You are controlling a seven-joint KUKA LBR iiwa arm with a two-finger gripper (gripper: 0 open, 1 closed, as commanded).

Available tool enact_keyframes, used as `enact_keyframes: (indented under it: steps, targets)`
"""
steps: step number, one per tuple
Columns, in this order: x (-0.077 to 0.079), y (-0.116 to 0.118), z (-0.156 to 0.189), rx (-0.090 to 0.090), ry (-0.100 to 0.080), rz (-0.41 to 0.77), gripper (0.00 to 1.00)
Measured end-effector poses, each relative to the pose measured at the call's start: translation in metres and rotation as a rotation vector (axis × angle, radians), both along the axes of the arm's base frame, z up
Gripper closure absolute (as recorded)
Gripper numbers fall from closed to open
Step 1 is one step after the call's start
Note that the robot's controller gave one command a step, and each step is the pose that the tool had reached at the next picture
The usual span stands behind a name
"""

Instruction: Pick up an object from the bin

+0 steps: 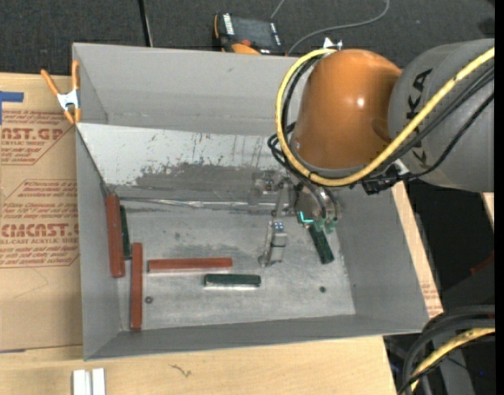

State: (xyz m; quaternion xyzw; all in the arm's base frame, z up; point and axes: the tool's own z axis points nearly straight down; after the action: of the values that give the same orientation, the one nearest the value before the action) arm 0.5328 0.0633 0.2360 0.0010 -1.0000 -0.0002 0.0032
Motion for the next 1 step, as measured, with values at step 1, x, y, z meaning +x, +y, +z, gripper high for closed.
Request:
enact_keyframes:
  steps: [1]
  targets:
    - [-0.0061, 0.0317, -0.1215, -0.001, 0.001, -0.111, 0.0]
